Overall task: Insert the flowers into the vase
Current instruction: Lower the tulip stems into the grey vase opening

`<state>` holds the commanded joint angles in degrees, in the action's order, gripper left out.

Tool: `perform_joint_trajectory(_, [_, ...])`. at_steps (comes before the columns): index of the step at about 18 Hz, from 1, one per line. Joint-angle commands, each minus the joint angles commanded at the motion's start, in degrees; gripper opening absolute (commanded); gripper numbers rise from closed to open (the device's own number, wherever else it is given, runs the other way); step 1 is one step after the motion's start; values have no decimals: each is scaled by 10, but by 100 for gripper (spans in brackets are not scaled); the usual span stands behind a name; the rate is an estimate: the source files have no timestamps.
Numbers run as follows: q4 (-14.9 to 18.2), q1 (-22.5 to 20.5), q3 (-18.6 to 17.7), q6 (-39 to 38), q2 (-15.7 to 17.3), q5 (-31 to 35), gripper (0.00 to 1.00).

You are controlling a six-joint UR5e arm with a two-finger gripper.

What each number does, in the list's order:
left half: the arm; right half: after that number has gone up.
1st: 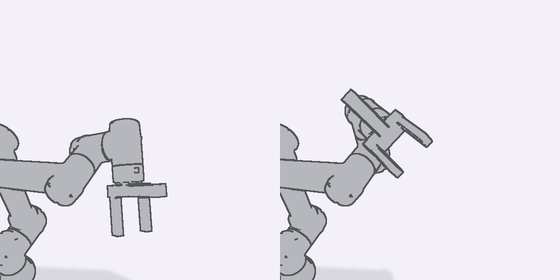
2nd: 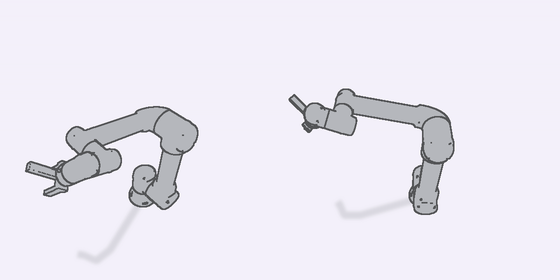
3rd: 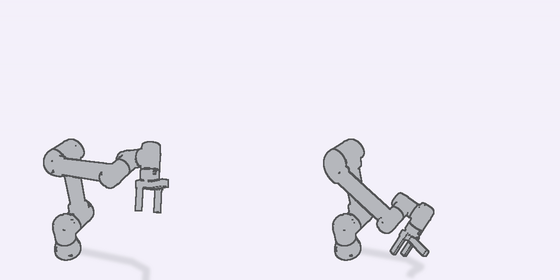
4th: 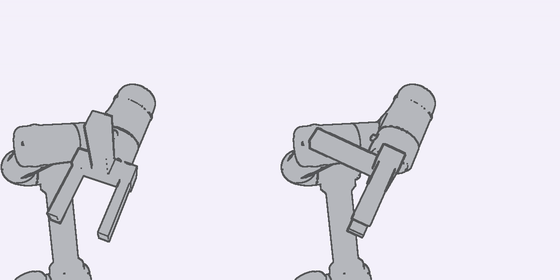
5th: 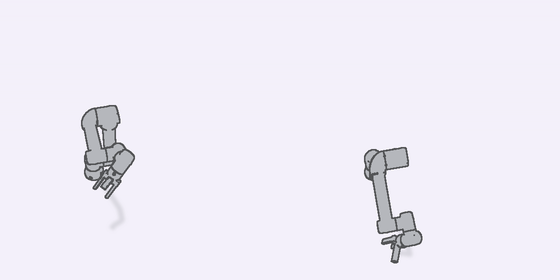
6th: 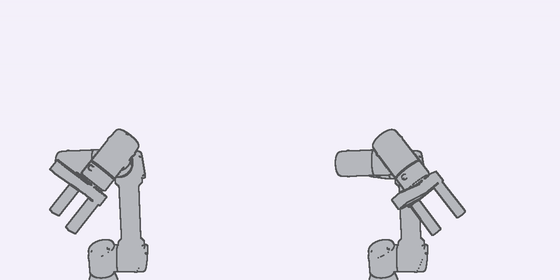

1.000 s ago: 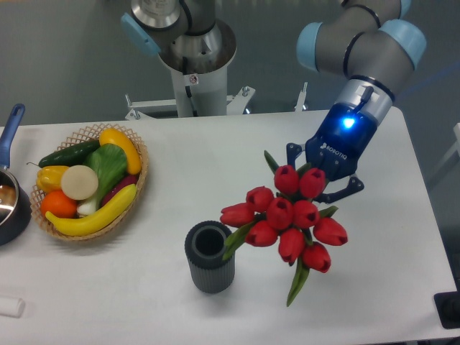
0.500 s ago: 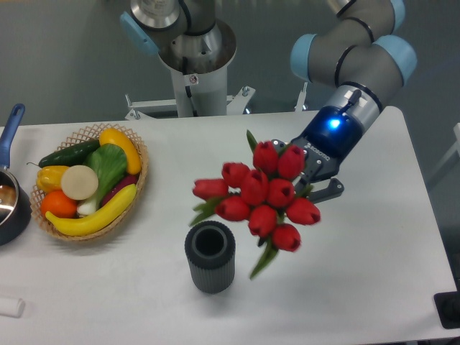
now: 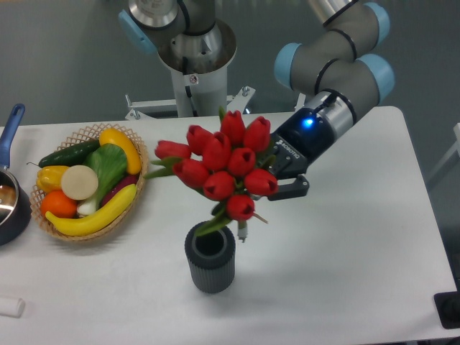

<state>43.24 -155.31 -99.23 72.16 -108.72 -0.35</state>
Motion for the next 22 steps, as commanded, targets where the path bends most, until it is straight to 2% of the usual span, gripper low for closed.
perform_joint_trajectory(6, [1, 19, -11, 1, -10, 0, 14])
perform_joint_trajectory(16, [0, 19, -33, 3, -28, 6, 15])
perform_joint_trajectory(22, [0, 20, -62, 43, -48, 7, 16])
